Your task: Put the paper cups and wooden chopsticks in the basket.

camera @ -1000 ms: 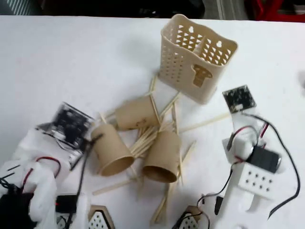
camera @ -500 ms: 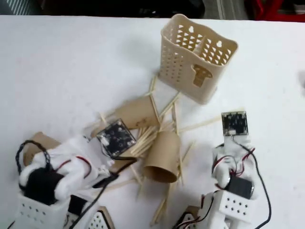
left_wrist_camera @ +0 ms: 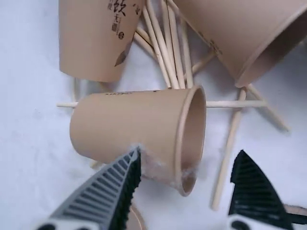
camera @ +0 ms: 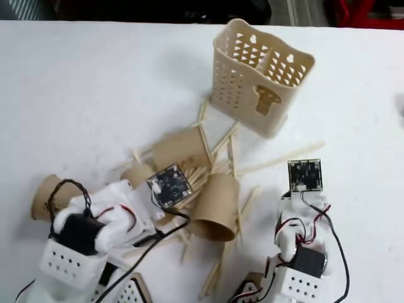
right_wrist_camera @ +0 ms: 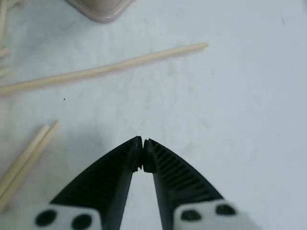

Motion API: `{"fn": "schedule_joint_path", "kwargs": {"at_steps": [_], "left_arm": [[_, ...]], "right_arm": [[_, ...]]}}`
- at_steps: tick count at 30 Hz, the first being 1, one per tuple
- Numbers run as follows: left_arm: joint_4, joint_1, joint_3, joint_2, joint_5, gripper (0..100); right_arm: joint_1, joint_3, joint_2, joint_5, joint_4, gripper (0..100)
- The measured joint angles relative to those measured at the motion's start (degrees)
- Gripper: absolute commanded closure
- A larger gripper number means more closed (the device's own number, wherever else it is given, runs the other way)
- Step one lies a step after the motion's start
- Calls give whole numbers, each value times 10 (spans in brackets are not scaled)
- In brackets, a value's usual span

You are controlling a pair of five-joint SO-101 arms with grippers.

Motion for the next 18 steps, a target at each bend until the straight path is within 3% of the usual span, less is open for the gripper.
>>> {"fn": "schedule_joint_path", "kwargs": {"at_steps": [5, 18], "left_arm": [[-37, 0, 51, -3, -26, 722], [-117, -33, 62, 0, -32, 941]], "right_arm": [[0, 0, 0, 1, 0, 980], [0, 0, -1, 1, 99, 978]]}}
